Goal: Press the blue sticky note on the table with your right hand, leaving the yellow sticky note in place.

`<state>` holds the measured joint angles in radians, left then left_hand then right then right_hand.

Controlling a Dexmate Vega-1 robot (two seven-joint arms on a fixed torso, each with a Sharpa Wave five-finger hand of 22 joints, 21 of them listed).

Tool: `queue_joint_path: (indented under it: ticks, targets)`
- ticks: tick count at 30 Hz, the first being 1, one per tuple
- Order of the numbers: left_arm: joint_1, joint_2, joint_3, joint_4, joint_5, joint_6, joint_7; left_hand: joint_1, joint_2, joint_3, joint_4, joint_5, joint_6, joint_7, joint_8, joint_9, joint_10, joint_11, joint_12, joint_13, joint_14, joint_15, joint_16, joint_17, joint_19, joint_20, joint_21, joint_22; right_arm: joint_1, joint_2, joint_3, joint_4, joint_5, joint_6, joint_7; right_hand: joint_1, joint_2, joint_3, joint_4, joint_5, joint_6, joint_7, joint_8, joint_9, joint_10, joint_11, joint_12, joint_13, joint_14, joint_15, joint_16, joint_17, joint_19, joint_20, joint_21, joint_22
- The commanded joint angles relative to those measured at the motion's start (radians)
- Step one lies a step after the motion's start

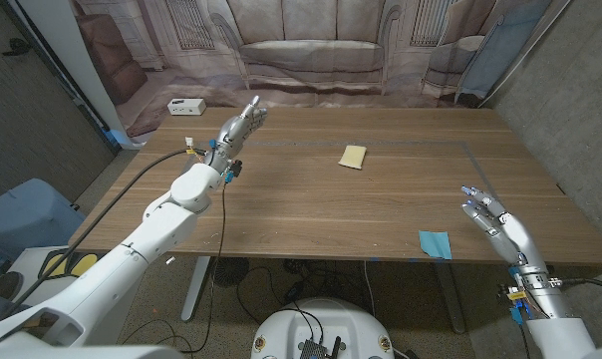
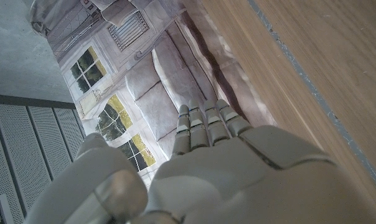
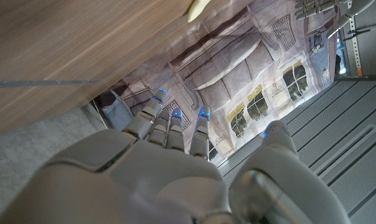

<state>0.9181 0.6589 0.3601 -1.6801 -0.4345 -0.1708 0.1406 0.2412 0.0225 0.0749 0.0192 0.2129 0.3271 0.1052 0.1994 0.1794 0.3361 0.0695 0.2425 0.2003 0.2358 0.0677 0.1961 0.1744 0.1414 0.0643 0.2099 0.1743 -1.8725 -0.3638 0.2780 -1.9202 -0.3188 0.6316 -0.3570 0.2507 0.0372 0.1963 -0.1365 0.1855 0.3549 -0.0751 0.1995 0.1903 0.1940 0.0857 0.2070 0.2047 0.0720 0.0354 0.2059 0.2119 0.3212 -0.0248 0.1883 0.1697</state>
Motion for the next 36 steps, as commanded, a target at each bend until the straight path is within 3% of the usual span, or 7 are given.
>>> queue_joint_path:
  ticks: [1, 9, 15, 20, 29, 36]
  targets:
    - [-0.015, -0.011, 0.011, 0.015, 0.011, -0.009, -0.004, 0.007, 0.003, 0.002, -0.008, -0.004, 0.004, -0.001, -0.001, 0.001, 0.005, -0.003, -0.001, 0.000, 0.006, -0.003, -0.002, 0.006, 0.005, 0.001, -0.002, 0.005, -0.026, 0.026, 0.021, -0.053, -0.332, -0.109, -0.175, 0.001, -0.007, -0.007, -0.002, 0.011, -0.004, -0.010, -0.004, 0.002, -0.004, -0.018, 0.000, 0.003, -0.016, -0.005, -0.004, 0.003, -0.017, -0.005, -0.006, 0.003]
    - [-0.022, -0.014, 0.014, 0.022, 0.016, -0.016, -0.007, 0.008, 0.005, 0.002, -0.009, -0.004, 0.005, -0.002, -0.002, 0.001, 0.010, -0.003, 0.000, 0.001, 0.006, -0.002, -0.003, 0.006, 0.005, 0.001, -0.003, 0.005, -0.048, -0.011, -0.015, -0.083, -0.442, -0.222, -0.270, -0.012, -0.016, -0.015, 0.002, 0.017, 0.037, -0.041, 0.009, 0.001, -0.014, -0.038, -0.001, 0.003, -0.037, -0.014, -0.008, 0.006, -0.048, -0.005, -0.009, 0.004]
    - [-0.026, -0.017, 0.014, 0.028, 0.018, -0.024, -0.008, 0.008, 0.006, 0.002, -0.009, -0.004, 0.007, -0.002, -0.002, 0.001, 0.009, -0.006, -0.002, 0.001, 0.009, -0.004, -0.003, 0.006, 0.006, 0.001, -0.003, 0.005, -0.067, -0.053, -0.048, -0.114, -0.535, -0.331, -0.330, -0.023, -0.018, -0.021, 0.007, 0.022, 0.021, -0.044, -0.003, 0.001, -0.037, -0.054, -0.005, 0.003, -0.072, -0.017, -0.015, 0.009, -0.103, -0.004, -0.014, 0.005]
    - [-0.026, -0.015, 0.012, 0.029, 0.020, -0.027, -0.008, 0.009, 0.007, 0.002, -0.010, -0.004, 0.009, -0.003, -0.002, 0.001, 0.012, -0.001, -0.002, 0.001, 0.011, -0.005, -0.002, 0.006, 0.007, 0.002, -0.004, 0.005, -0.087, -0.100, -0.076, -0.138, -0.584, -0.415, -0.353, -0.026, -0.023, -0.023, 0.007, 0.024, 0.010, -0.042, -0.007, 0.001, -0.050, -0.057, -0.008, 0.003, -0.085, -0.020, -0.017, 0.009, -0.122, -0.006, -0.015, 0.005]
    - [-0.029, -0.020, 0.015, 0.044, 0.015, -0.036, -0.018, 0.010, 0.008, 0.002, -0.011, -0.005, 0.012, -0.002, -0.001, 0.001, 0.016, -0.002, -0.001, 0.001, 0.017, -0.006, -0.001, 0.006, 0.009, 0.003, -0.004, 0.005, -0.108, -0.178, -0.134, -0.172, -0.643, -0.580, -0.344, -0.036, -0.025, -0.028, 0.011, 0.026, 0.006, -0.041, -0.008, 0.001, -0.081, -0.058, -0.014, 0.003, -0.116, -0.021, -0.021, 0.011, -0.176, -0.002, -0.019, 0.006]
    - [-0.034, -0.022, 0.013, 0.043, 0.019, -0.040, -0.014, 0.010, 0.009, 0.002, -0.011, -0.005, 0.015, -0.003, -0.001, 0.001, 0.017, -0.004, -0.002, 0.001, 0.017, -0.006, -0.001, 0.006, 0.009, 0.003, -0.004, 0.005, -0.110, -0.240, -0.169, -0.194, -0.625, -0.666, -0.296, -0.043, -0.024, -0.030, 0.013, 0.027, 0.018, -0.047, -0.003, 0.002, -0.130, -0.058, -0.018, 0.003, -0.174, 0.018, -0.026, 0.011, -0.248, 0.028, -0.016, 0.007]
